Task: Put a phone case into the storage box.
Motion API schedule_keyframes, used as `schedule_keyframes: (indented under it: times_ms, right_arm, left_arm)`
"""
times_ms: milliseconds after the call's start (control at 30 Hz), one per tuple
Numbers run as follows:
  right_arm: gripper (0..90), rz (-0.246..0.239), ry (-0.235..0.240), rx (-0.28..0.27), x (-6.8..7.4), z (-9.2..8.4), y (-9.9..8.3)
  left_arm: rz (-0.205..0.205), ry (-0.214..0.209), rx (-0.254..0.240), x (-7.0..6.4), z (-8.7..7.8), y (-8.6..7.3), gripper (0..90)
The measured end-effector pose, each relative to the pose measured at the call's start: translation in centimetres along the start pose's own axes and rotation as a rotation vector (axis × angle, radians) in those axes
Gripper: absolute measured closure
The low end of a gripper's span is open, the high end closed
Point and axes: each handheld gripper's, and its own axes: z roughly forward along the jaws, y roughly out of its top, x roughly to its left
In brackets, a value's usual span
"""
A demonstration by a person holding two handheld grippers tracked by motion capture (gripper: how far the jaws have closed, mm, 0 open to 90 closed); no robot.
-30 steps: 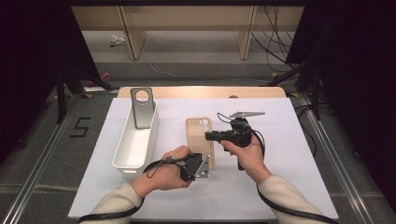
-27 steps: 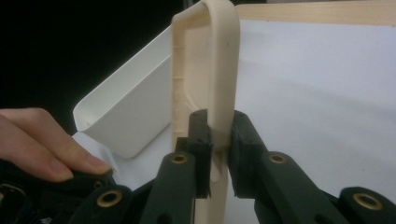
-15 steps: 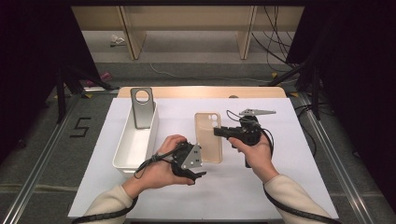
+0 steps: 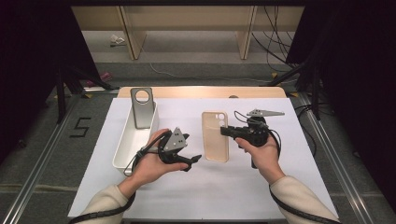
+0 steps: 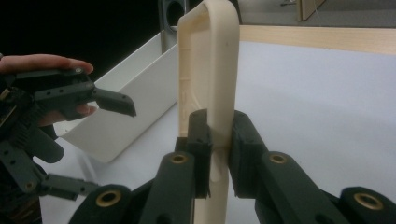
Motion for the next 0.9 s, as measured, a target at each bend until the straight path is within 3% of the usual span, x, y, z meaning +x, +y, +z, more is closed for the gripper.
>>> schedule_keyframes:
  times_ms: [200,367,467,900]
  right_arm:
    - [80.8,-0.008,-0.004,-0.004,0.1,-0.3,-0.2]
    - [80.8,-0.018,-0.005,-0.008,0.5,-0.3,-0.3]
    - [80.8,-0.024,-0.005,-0.015,0.7,-0.3,-0.4]
    - [80.8,-0.033,0.002,-0.018,1.3,-0.1,-0.7]
  left_arm:
    - [-0.137,0.022,-0.041,0.8,-0.3,-0.1,21.5]
    - [-0.187,0.040,-0.063,0.9,-0.5,0.1,22.6]
    - [-0.249,0.030,-0.079,0.9,-0.6,0.3,24.6]
    - [-0.286,0.073,-0.111,0.6,-0.5,1.9,35.0]
